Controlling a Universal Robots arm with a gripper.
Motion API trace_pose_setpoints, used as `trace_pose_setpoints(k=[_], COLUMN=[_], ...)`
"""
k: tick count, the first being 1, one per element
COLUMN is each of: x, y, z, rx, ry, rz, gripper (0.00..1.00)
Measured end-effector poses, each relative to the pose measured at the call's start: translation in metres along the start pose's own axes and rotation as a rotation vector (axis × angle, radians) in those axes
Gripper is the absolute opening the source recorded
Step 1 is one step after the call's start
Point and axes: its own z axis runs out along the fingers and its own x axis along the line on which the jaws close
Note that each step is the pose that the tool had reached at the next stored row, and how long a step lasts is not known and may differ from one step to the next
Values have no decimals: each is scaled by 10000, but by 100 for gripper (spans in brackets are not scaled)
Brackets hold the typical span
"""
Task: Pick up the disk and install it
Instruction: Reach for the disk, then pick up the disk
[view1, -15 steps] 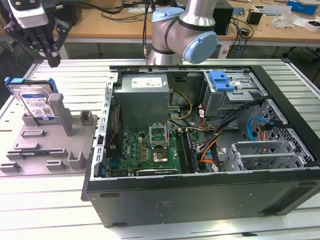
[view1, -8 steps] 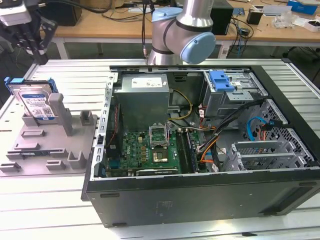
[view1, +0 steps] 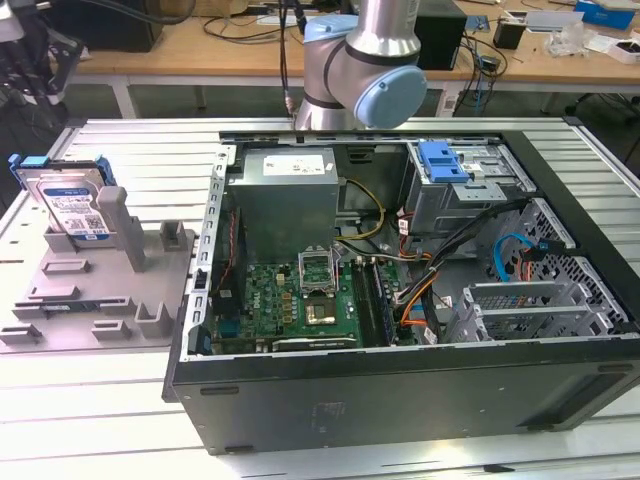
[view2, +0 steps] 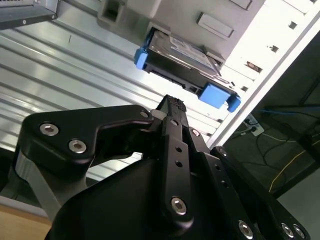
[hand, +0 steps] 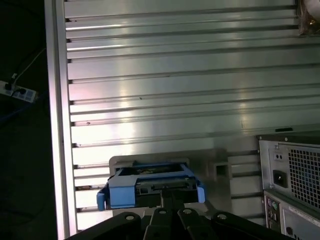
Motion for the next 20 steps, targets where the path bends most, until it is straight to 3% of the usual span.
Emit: trace_pose_setpoints(k=[20], x=[40], y=[9], z=[0], rx=[0], ry=[1], rz=[1], gripper=[11])
